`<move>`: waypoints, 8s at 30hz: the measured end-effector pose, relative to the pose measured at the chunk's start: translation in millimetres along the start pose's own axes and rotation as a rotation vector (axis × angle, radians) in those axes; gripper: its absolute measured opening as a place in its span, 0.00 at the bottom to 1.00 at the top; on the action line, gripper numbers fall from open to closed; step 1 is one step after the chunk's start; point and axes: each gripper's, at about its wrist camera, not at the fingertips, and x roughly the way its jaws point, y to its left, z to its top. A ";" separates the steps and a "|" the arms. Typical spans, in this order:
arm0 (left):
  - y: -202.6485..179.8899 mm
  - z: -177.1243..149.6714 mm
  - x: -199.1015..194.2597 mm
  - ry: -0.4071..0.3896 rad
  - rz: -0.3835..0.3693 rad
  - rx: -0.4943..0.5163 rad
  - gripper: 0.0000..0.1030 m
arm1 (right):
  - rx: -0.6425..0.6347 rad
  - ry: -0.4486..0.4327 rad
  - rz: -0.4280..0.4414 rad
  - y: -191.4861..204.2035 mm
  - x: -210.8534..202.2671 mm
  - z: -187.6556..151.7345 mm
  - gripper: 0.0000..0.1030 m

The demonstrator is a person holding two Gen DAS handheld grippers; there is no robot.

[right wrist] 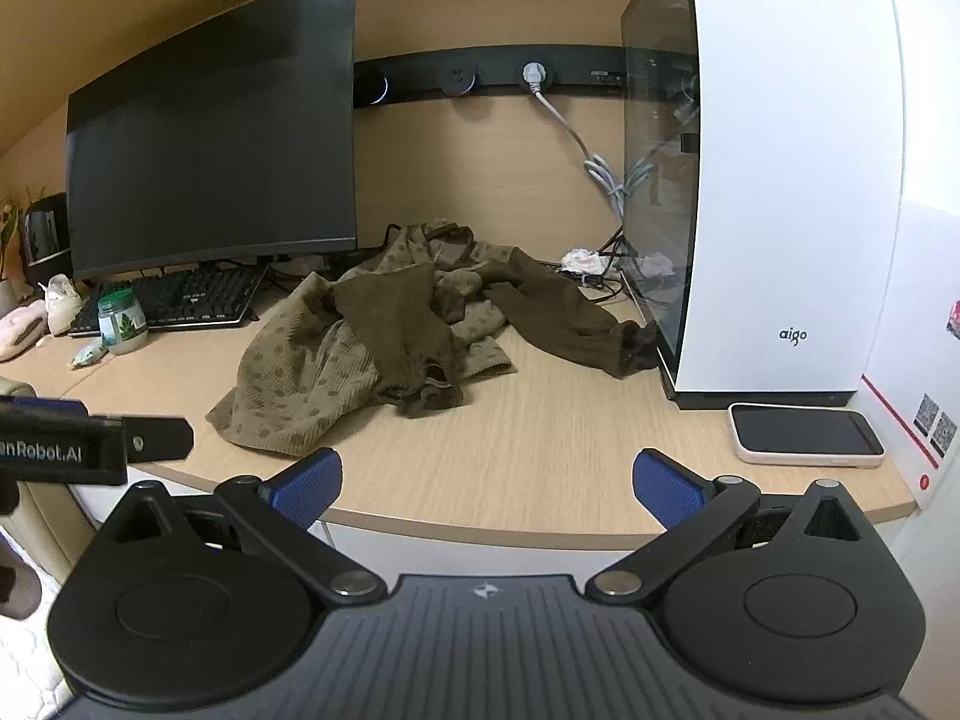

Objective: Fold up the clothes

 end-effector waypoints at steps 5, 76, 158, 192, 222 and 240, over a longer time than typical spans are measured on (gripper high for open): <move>2.2 -0.5 -3.6 -0.010 -0.002 -0.009 1.00 | 0.064 0.020 0.029 -0.8 1.3 4.9 1.00; 15.3 12.4 13.5 0.066 -0.066 -0.015 1.00 | 0.023 0.093 0.030 17.0 27.6 3.3 1.00; 95.2 120.2 204.7 0.523 -0.806 -0.155 1.00 | 0.528 0.345 0.241 22.4 223.4 88.6 1.00; 307.0 228.9 178.2 0.026 -0.376 -0.770 0.09 | 0.183 0.344 0.150 136.1 234.1 95.7 1.00; 277.3 150.2 213.7 0.374 -0.561 -0.784 0.91 | -0.721 0.383 -0.043 121.2 325.6 90.3 0.67; 224.7 135.2 225.0 0.494 -0.609 -0.604 0.91 | -0.008 0.438 0.175 87.1 298.4 100.5 0.77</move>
